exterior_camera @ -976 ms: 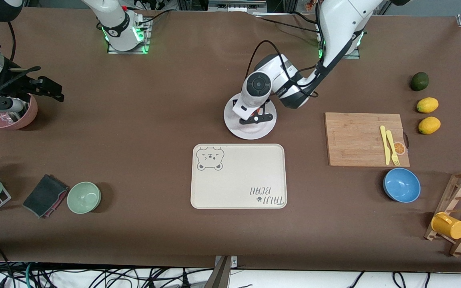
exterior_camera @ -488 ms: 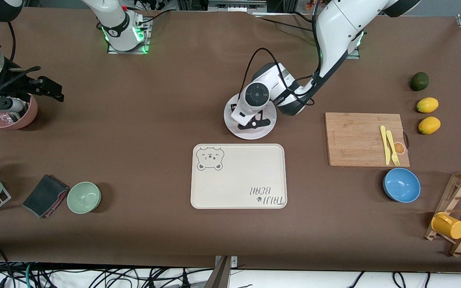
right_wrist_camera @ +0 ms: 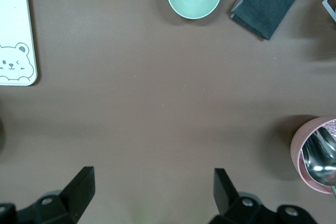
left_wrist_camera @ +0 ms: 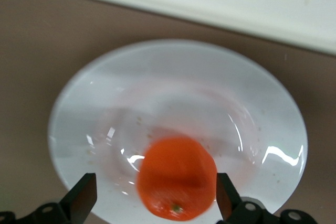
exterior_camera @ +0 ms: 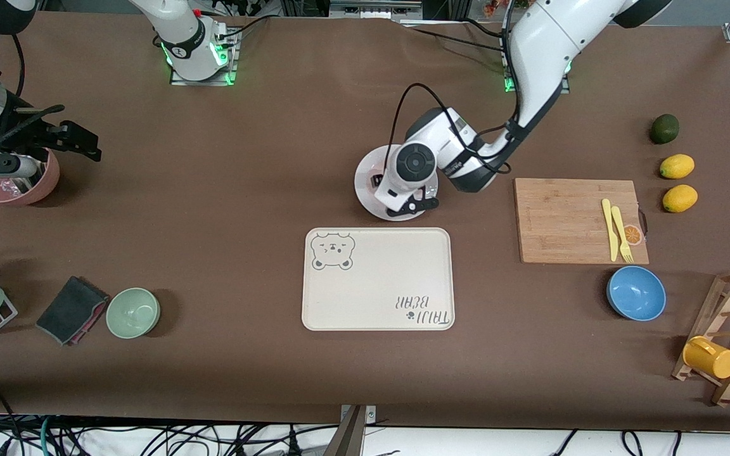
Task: Place orange and plate with both arms
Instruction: 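Release the orange and withdraw the left gripper toward the cutting board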
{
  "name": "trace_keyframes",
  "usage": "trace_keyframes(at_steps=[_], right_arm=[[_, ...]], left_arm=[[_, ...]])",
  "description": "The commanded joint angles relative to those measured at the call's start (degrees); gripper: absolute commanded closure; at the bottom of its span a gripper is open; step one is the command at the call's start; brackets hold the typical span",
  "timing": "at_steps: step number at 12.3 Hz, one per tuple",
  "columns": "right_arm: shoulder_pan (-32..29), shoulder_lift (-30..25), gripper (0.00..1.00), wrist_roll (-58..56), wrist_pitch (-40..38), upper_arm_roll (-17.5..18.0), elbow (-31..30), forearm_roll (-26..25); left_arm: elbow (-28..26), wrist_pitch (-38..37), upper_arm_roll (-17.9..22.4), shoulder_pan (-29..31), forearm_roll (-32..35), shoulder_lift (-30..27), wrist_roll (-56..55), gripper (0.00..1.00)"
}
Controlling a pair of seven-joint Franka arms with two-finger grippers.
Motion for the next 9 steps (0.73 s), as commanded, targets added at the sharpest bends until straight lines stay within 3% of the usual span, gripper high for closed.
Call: trace_keyframes(at_steps=[1, 3, 5, 9], right_arm=[[0.2, 0.0, 0.00, -0.2, -0.7, 0.0, 0.7, -0.4], [0.2, 0.0, 0.00, -0.1, -0.7, 0.1, 0.7, -0.4], [0.2, 0.0, 0.00, -0.1, -0.7, 0.3, 0.7, -0.4], [0.2, -0.2, 0.00, -0.1, -0.7, 1.9, 0.7, -0.6]], left_arm=[[9.5, -13.0, -0.5, 5.3, 1.9, -0.6, 5.5, 0.00], [13.9, -19.8, -0.6, 10.7, 1.6, -0.8, 10.4, 0.00], [14.5, -25.1, -0.6, 17.2, 1.9, -2.3, 19.3, 0.00], [14.2, -28.0, -0.4, 33.0, 4.7, -3.3, 40.0, 0.00]])
